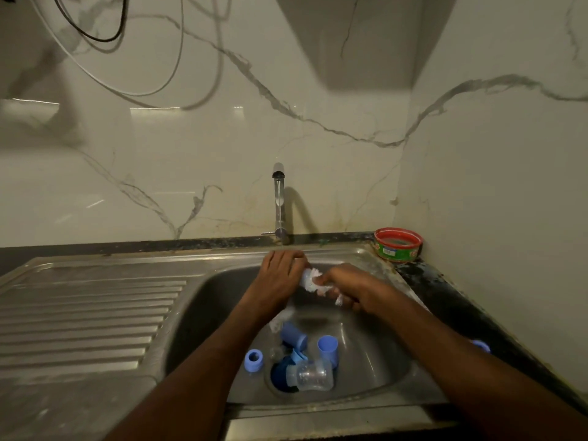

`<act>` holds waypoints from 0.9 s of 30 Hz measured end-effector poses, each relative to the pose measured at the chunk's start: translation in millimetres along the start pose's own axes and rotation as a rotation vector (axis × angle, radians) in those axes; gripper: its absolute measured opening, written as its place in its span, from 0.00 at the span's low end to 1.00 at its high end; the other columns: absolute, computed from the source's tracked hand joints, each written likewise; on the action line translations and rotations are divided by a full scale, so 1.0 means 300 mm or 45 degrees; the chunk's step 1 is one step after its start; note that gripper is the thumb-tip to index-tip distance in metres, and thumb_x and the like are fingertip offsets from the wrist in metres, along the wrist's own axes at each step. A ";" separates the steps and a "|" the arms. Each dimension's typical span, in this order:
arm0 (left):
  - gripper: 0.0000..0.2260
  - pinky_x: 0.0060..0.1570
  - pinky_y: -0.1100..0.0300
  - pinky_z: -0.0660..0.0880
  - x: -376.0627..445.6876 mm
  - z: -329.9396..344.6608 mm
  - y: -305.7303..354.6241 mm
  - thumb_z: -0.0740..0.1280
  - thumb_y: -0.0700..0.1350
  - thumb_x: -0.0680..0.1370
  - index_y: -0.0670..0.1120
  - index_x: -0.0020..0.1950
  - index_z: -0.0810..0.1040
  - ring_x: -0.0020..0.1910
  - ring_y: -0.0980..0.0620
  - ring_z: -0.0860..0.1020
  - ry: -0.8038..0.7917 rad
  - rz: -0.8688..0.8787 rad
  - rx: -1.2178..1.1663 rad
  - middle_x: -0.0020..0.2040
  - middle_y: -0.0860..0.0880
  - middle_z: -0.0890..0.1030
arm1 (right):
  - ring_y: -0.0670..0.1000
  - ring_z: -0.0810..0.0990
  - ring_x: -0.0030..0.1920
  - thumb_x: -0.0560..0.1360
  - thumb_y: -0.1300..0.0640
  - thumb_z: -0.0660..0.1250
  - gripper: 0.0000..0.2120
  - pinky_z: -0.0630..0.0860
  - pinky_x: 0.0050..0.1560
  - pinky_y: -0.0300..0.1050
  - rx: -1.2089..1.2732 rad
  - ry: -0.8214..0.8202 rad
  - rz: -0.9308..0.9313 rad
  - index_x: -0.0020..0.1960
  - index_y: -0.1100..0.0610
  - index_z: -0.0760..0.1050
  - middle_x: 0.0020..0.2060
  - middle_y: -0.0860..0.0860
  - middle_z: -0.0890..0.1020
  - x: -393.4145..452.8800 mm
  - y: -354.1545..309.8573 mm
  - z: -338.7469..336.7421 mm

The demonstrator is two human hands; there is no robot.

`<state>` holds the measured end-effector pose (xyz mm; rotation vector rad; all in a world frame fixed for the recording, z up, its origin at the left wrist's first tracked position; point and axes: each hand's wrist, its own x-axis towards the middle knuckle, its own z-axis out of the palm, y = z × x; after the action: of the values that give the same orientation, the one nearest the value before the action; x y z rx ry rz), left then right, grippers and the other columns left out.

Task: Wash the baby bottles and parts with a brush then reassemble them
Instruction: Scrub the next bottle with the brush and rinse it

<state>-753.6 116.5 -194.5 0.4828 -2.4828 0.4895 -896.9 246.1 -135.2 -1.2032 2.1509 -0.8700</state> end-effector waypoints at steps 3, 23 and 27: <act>0.24 0.69 0.50 0.69 -0.002 -0.020 0.005 0.74 0.45 0.74 0.45 0.68 0.72 0.65 0.47 0.73 -0.359 -0.127 -0.455 0.66 0.46 0.74 | 0.52 0.82 0.42 0.79 0.41 0.64 0.13 0.76 0.41 0.46 -1.192 0.462 -0.790 0.53 0.48 0.80 0.43 0.50 0.84 0.021 0.046 -0.014; 0.13 0.53 0.50 0.79 -0.059 -0.084 -0.029 0.74 0.49 0.68 0.47 0.50 0.81 0.45 0.52 0.81 -0.784 -0.256 -0.836 0.45 0.50 0.83 | 0.50 0.81 0.37 0.79 0.39 0.63 0.14 0.68 0.33 0.42 -1.022 0.330 -1.153 0.48 0.47 0.80 0.37 0.47 0.82 0.024 0.069 0.045; 0.18 0.56 0.51 0.76 -0.054 -0.031 -0.033 0.74 0.54 0.71 0.53 0.58 0.76 0.52 0.53 0.76 -0.383 -0.236 -0.357 0.53 0.53 0.79 | 0.49 0.74 0.30 0.80 0.47 0.66 0.15 0.68 0.30 0.40 -0.077 -0.221 -0.021 0.60 0.57 0.79 0.37 0.54 0.80 0.005 0.005 0.075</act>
<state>-732.4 115.7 -194.2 0.7050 -2.6979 -0.0096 -882.6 239.1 -151.2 -1.2788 2.0427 -0.6847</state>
